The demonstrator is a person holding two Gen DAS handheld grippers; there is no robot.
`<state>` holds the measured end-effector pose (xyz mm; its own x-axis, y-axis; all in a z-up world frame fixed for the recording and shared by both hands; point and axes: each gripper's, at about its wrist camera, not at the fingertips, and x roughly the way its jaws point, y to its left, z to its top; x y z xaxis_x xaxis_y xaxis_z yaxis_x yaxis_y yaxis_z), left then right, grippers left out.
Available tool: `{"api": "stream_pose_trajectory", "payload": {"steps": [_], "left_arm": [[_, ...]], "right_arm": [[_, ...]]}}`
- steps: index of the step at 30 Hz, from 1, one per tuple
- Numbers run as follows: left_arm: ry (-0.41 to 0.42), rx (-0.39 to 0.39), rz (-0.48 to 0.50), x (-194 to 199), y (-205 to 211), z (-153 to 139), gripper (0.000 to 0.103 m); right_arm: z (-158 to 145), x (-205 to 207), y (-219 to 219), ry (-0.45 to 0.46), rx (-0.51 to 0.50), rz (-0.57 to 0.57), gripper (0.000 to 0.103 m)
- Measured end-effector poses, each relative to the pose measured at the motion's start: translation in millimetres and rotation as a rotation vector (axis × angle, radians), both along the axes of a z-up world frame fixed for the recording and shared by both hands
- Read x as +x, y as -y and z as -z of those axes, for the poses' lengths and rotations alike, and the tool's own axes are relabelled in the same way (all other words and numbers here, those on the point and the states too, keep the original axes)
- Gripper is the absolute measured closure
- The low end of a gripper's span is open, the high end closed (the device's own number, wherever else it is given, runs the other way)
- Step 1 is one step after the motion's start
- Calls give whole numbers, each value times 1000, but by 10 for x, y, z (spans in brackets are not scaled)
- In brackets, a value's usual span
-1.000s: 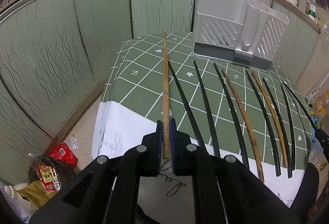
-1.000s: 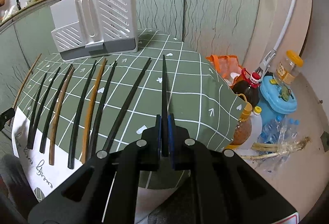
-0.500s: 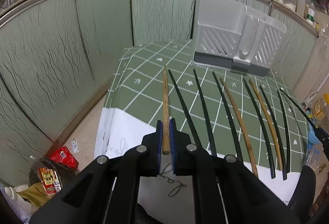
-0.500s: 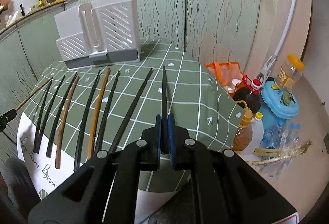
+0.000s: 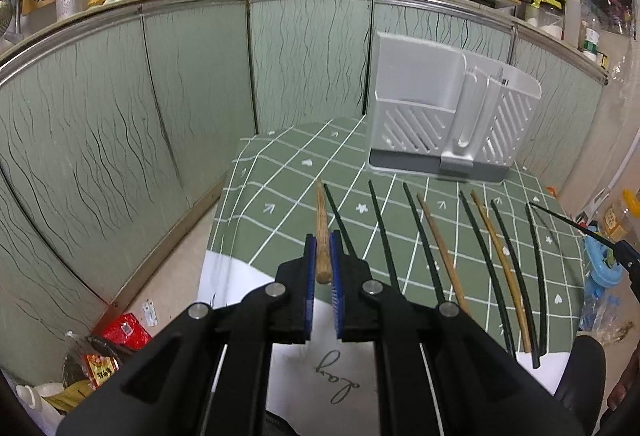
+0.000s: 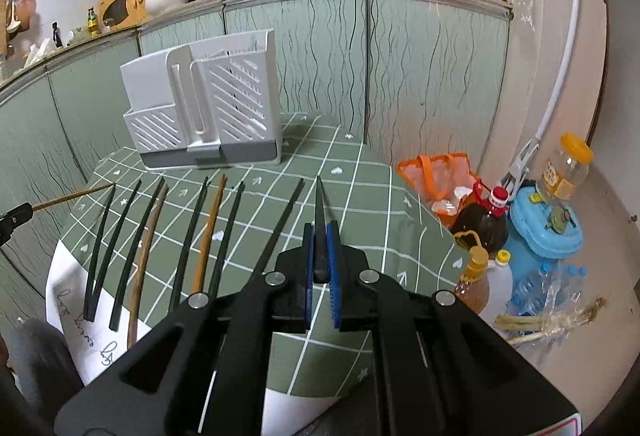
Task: Organize utensils
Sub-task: 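Lift both held chopsticks and carry them toward the white utensil holder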
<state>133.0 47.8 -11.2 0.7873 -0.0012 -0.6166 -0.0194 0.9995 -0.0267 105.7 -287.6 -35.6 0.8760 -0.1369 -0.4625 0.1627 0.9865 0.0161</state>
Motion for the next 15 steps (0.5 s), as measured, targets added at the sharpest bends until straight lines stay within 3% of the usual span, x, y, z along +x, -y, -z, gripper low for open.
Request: {"api": "stream_pose_trajectory", "payload": {"steps": [15], "left_arm": [[68,5,17,12,26,-305,95]], "right_arm": [[-351,49,24,73,-17,2,97]]}}
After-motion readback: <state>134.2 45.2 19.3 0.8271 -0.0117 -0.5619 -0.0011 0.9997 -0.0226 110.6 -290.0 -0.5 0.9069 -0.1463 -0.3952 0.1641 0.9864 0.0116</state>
